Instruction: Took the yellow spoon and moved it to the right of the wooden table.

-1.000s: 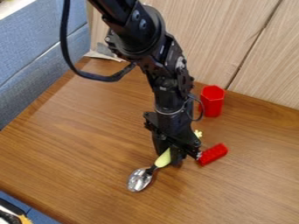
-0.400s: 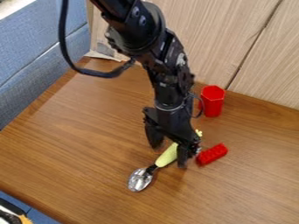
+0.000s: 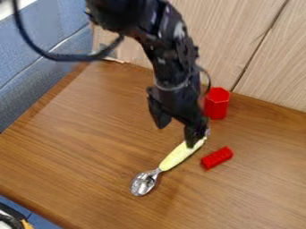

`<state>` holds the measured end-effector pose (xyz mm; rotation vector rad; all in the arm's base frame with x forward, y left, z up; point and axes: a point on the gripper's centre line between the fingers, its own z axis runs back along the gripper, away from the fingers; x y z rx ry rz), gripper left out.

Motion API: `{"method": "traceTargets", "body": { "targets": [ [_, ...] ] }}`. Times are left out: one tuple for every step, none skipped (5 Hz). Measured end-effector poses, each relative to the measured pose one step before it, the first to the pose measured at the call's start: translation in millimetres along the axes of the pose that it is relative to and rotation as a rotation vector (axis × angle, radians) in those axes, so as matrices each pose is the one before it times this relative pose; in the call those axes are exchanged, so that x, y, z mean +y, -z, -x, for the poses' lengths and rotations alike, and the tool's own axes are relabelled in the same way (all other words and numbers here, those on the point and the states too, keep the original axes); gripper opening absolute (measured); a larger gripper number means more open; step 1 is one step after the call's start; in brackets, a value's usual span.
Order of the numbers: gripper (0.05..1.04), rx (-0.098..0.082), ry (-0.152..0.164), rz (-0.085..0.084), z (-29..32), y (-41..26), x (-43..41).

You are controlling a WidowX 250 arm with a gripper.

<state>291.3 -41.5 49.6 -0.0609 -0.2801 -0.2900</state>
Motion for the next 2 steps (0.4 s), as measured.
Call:
{"method": "traceTargets", "body": {
  "targets": [
    [1.0,-0.0512,0.03,0.0248,-3.61,-13.91,6.41],
    [1.0,-0.0005,0.0035,-0.0002,0.11,-0.09,0.75]
  ]
}}
